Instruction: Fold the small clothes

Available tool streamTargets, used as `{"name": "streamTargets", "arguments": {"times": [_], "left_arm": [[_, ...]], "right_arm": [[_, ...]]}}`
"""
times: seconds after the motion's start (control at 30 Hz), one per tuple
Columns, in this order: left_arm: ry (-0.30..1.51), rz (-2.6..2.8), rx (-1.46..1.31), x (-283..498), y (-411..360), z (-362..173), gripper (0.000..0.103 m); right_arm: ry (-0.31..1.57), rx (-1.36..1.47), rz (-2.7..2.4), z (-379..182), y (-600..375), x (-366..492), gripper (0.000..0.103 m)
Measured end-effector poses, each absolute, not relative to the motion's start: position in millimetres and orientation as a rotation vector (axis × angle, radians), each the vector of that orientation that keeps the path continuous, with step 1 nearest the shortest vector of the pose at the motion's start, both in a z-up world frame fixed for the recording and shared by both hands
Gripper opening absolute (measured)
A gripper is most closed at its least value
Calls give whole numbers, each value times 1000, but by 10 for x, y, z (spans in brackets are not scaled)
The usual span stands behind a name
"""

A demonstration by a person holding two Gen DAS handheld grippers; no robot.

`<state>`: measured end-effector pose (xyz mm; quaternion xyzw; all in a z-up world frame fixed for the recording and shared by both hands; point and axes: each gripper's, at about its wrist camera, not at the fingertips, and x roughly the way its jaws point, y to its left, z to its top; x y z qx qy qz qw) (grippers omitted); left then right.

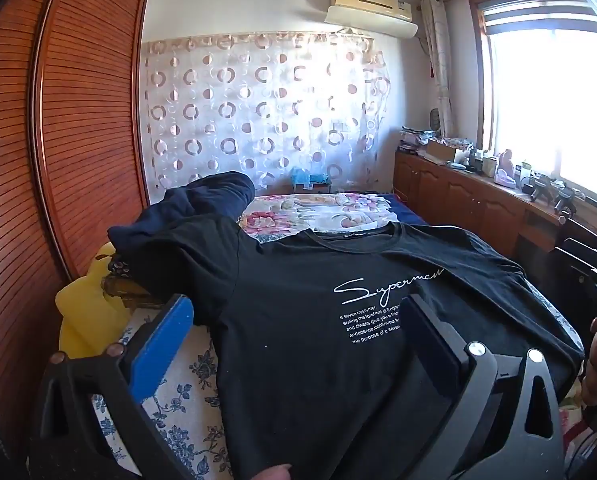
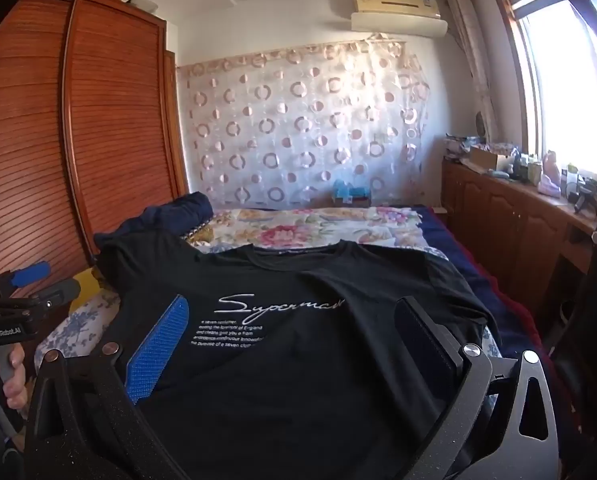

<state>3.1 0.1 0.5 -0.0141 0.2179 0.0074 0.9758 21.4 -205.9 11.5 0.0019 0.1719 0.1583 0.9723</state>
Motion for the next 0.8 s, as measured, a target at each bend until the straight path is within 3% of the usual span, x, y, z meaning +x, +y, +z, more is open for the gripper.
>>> {"name": "streamTargets", "arguments": {"times": [0.8], "left_arm": [[404, 47, 0, -63, -39, 75, 103]], "right_arm": [[350, -2, 318, 117, -2051, 194, 103]]}}
